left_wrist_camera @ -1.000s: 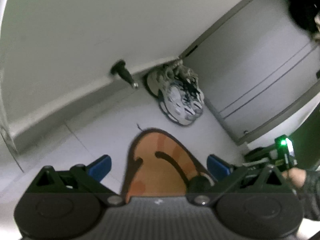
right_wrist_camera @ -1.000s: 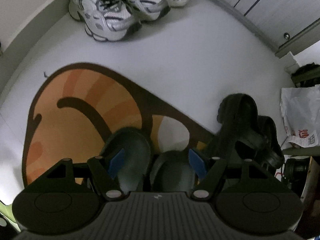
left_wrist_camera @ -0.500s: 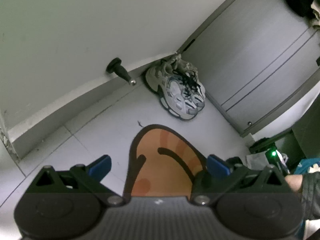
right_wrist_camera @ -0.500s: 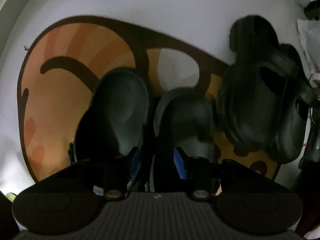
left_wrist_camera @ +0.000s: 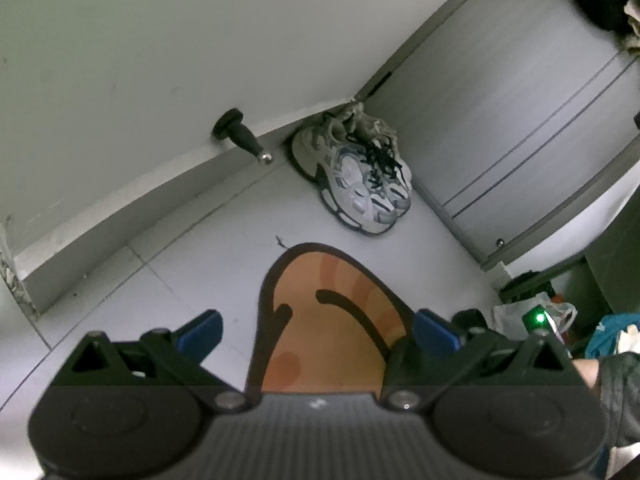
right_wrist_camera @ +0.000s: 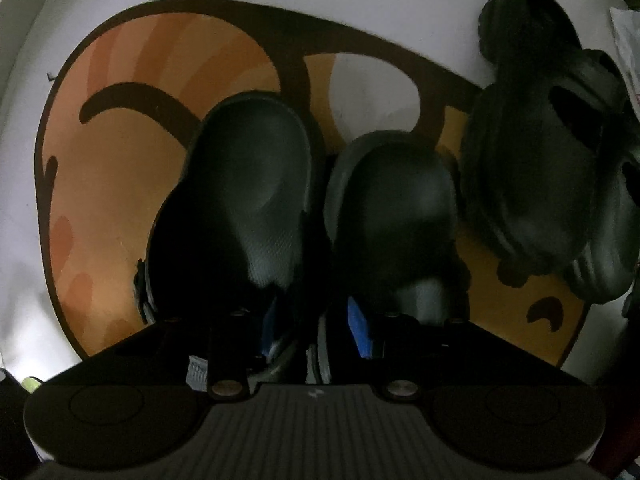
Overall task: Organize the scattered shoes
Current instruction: 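Close the right gripper on both black clog heels together, then lift the black clogs off the mat with the right gripper, then carry the black clogs with the right gripper toward the lined-up sneakers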
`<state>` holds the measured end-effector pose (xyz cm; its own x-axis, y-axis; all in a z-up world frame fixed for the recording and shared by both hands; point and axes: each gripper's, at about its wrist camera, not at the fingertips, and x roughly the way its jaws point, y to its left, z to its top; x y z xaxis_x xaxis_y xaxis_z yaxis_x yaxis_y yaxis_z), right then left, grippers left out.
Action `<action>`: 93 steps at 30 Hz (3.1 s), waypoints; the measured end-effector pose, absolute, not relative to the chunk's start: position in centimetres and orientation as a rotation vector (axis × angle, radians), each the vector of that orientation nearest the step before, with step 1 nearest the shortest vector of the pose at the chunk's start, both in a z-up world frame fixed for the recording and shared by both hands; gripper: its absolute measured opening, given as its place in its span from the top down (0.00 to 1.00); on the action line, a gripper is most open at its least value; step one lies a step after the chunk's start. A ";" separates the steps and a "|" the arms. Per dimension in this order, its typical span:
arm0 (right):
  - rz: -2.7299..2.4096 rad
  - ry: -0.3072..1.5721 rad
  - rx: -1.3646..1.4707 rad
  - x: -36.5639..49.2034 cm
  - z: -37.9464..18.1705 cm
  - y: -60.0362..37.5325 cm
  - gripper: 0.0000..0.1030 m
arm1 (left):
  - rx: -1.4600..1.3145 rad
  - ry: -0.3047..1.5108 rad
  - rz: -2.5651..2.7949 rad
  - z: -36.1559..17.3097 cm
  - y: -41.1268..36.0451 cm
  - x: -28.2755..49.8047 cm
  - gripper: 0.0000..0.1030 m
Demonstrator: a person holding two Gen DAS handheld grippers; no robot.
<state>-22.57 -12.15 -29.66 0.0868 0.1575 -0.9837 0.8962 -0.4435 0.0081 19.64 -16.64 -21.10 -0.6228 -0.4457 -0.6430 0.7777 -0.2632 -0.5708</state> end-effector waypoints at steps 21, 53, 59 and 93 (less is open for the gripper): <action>-1.371 1.025 1.516 -21.2 -27.5 -13.3 0.79 | 0.459 1.190 -1.952 -21.4 -16.9 19.7 0.00; -1.267 1.259 0.807 -16.4 -25.5 -21.4 0.79 | 0.473 1.185 -1.922 -21.6 -17.2 19.9 0.00; -1.185 1.294 0.707 -13.5 -26.4 -22.3 0.79 | 0.480 1.164 -1.908 -21.6 -17.2 19.9 0.00; -0.896 1.406 0.458 -4.3 -30.3 -30.4 0.81 | 0.519 1.115 -1.825 -22.2 -17.7 20.5 0.00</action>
<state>-4.33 -30.42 -30.33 -0.0762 -0.2623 -0.9620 0.7608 0.6083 -0.2261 20.48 -17.73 -22.19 -0.5007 -0.4799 -0.7204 0.8600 -0.1810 -0.4772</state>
